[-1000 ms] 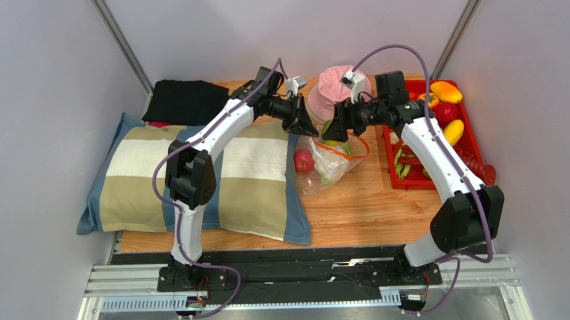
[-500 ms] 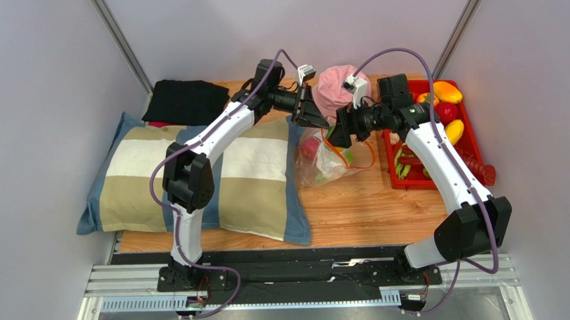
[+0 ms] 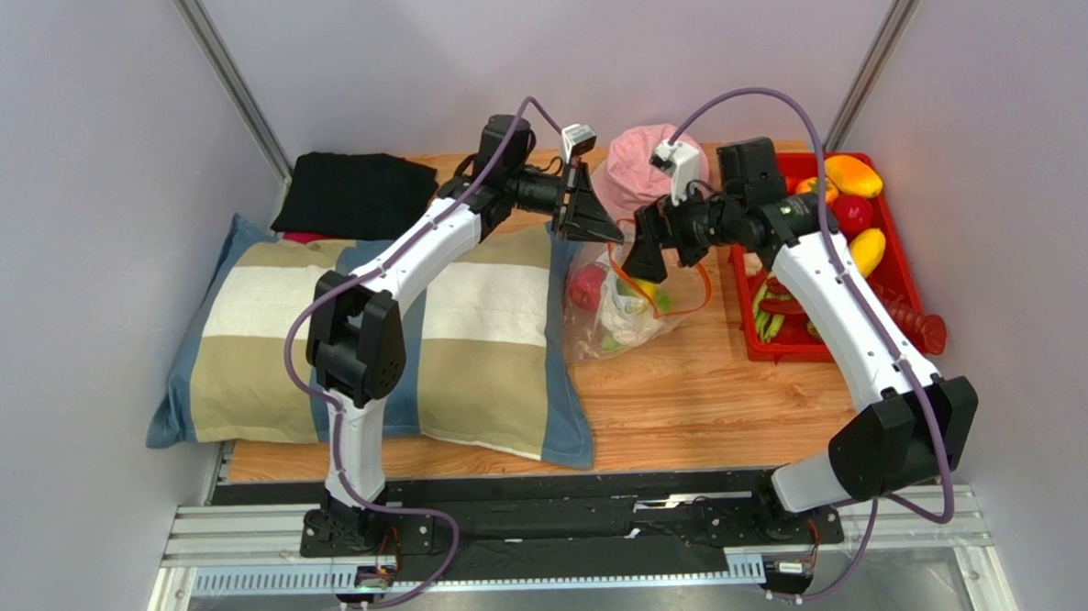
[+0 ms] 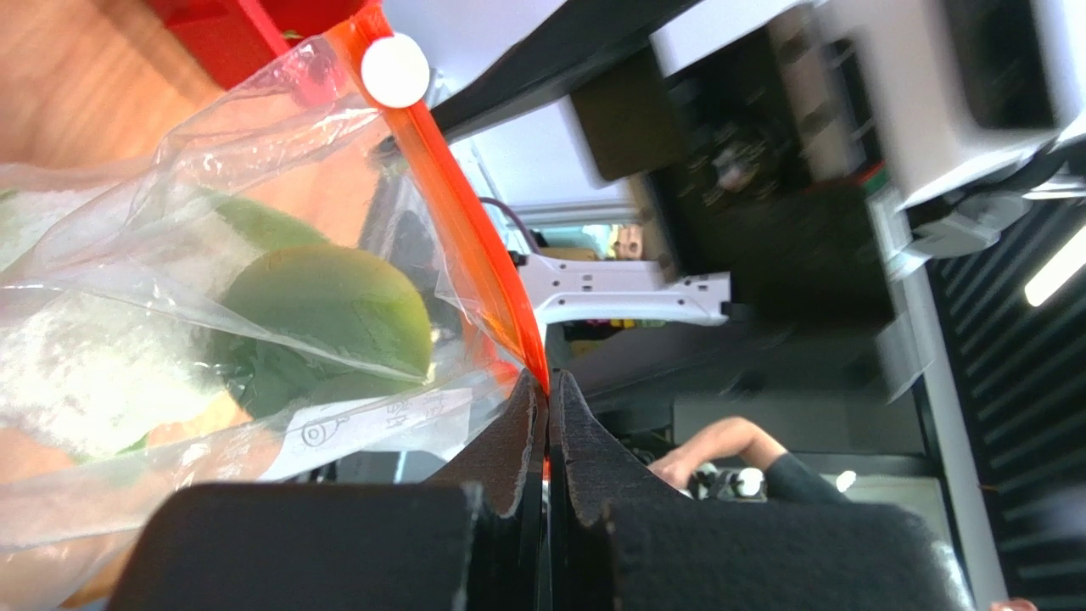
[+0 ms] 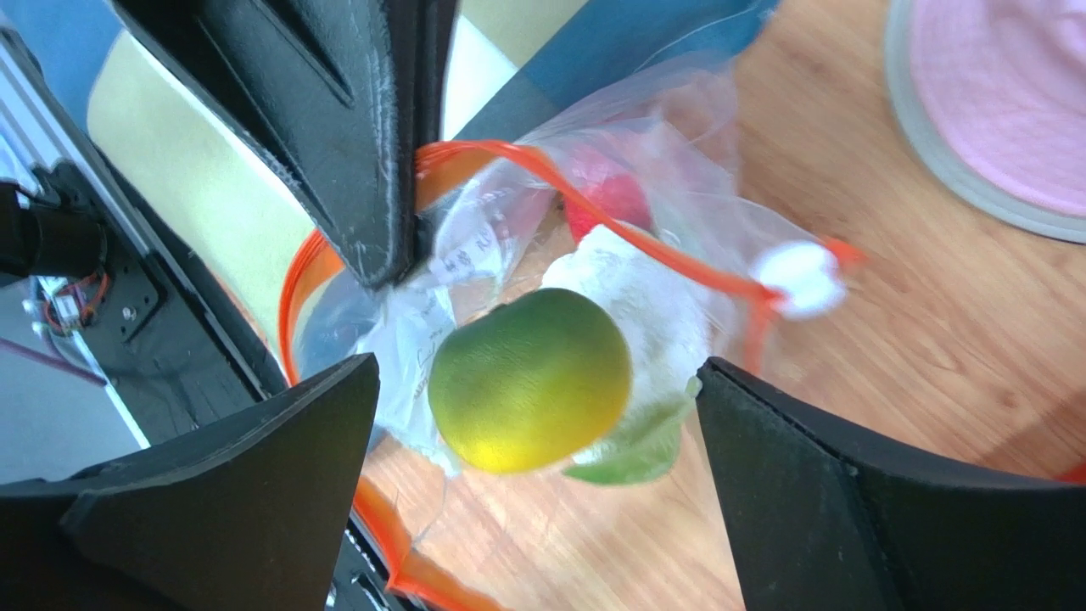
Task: Place the food in the zip-top bag and seal the zipper
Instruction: Place the fake fruit in the zipper food storage bag, then pick up the fake fruit from the bin.
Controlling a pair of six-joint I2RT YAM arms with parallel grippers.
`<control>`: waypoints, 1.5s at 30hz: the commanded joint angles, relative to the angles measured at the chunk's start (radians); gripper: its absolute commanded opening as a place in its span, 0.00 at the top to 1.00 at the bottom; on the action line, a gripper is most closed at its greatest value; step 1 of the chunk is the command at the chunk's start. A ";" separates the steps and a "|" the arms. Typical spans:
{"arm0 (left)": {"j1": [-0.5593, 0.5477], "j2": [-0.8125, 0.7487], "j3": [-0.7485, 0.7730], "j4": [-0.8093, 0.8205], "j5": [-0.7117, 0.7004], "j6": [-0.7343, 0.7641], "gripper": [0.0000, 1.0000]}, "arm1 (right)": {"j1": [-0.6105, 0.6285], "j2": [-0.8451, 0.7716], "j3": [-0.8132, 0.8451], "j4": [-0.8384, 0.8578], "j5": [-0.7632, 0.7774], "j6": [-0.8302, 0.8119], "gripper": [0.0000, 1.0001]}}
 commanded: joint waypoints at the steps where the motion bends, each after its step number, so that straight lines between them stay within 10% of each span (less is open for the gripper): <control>1: 0.006 -0.033 0.035 -0.103 -0.028 0.114 1.00 | -0.148 -0.017 0.116 -0.047 -0.059 -0.018 0.00; 14: 0.005 -0.005 0.052 -0.220 -0.127 0.214 1.00 | -0.671 0.426 0.644 -0.127 0.100 -0.048 0.02; 28: 0.008 0.003 0.040 -0.219 -0.143 0.235 1.00 | -0.702 0.756 0.736 -0.040 0.531 -0.186 0.01; 45: 0.017 0.019 0.044 -0.254 -0.146 0.252 1.00 | -0.694 0.888 0.718 0.086 0.538 -0.169 0.07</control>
